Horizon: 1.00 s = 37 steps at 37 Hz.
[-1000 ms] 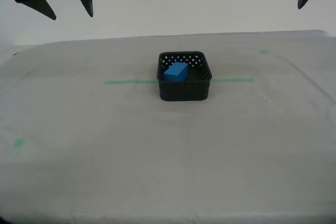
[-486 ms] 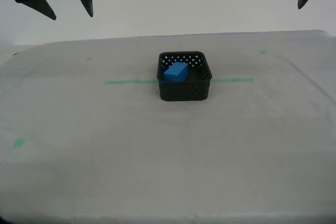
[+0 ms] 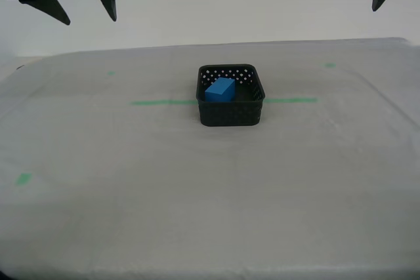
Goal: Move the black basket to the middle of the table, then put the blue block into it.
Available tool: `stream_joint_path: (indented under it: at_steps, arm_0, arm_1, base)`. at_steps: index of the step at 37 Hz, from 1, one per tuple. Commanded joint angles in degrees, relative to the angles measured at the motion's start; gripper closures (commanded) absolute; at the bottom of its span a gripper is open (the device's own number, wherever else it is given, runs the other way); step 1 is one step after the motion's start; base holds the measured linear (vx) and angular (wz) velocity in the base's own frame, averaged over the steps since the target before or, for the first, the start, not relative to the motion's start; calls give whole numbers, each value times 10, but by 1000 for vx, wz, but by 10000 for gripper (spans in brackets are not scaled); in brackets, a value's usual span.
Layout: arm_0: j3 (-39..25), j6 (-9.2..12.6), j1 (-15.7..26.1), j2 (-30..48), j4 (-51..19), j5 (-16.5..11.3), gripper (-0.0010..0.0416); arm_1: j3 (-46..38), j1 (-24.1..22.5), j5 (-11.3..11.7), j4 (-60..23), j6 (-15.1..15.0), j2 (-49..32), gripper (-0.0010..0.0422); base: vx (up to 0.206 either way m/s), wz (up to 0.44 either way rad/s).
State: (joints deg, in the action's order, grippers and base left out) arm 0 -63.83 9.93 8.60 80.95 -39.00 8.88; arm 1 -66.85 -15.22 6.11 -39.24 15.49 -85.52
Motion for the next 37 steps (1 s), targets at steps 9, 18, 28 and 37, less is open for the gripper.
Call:
stream_joint_path:
  at_steps: [9,18,28,37]
  arm_0:
    - [0,1,0,0,0,2,7]
    - [0,1,0,0,0,2,7]
    - [0,1,0,0,0,2,7]
    - [0,1,0,0,0,2,7]
  arm_1:
    - [0,0,-1,0,-1,0,12]
    - [0,0,-1,0,-1,0,12]
    - [0,0,-1,0,-1,0,12]
    - [0,0,-1,0,-1,0,12]
  base:
    - [0,0]
    - [0,0]
    - [0,0]
    - [0,0]
